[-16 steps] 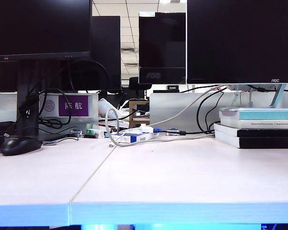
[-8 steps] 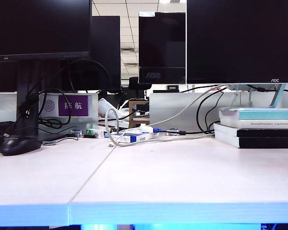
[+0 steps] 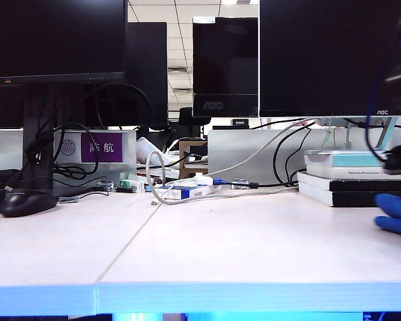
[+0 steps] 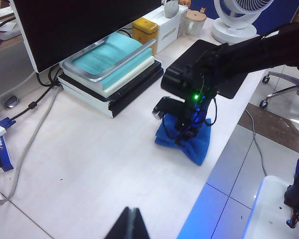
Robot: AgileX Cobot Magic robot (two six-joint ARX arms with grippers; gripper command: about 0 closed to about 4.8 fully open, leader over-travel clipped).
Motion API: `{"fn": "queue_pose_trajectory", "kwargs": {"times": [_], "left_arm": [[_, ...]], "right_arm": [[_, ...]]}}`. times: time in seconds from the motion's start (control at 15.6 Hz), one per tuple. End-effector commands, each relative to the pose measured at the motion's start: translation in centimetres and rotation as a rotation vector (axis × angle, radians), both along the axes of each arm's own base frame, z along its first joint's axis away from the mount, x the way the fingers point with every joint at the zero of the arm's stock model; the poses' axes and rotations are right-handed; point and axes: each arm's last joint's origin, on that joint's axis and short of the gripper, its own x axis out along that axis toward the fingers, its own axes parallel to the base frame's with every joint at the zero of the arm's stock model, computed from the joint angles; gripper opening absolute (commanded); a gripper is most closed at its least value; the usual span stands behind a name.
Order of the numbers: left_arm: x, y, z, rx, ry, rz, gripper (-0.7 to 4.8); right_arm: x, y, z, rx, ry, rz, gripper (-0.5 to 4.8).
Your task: Wipe the table from right to left using the rag.
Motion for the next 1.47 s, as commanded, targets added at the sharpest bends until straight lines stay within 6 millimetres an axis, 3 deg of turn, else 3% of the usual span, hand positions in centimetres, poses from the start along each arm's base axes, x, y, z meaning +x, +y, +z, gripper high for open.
{"fn": "queue_pose_trajectory", "kwargs": {"times": [0.06, 0.32, 0.7, 1.02, 1.28, 1.47], "left_arm": [[-0.2, 0.1, 0.4, -0.016, -0.018, -0.007, -0.05], [-0.2, 0.2, 0.3, -0.012, -0.013, -0.007, -0.05], [-0.9, 0.7, -0.6, 0.06, 0.08, 0.002, -0.05], [-1.7, 1.8, -0.3, 0.103, 0.028, 0.151, -0.05], [-2.2, 2.2, -0.4, 0.113, 0.03, 0.165, -0.05], [-2.3, 2.3, -0.4, 0.113, 0.03, 0.165, -0.05]], "right_arm": [[-0.5, 2.0, -1.4, 0.111, 0.059, 0.033, -0.06], [-0.6, 4.8, -1.4, 0.155, 0.044, 0.095, -0.06], [-0.7, 6.9, -1.3, 0.19, 0.014, 0.121, -0.06], [-1.2, 9.1, -1.3, 0.2, 0.003, 0.158, -0.06], [-1.6, 11.2, -1.4, 0.234, -0.007, 0.181, -0.06], [-1.6, 11.7, -1.3, 0.275, -0.016, 0.158, -0.06]]}}
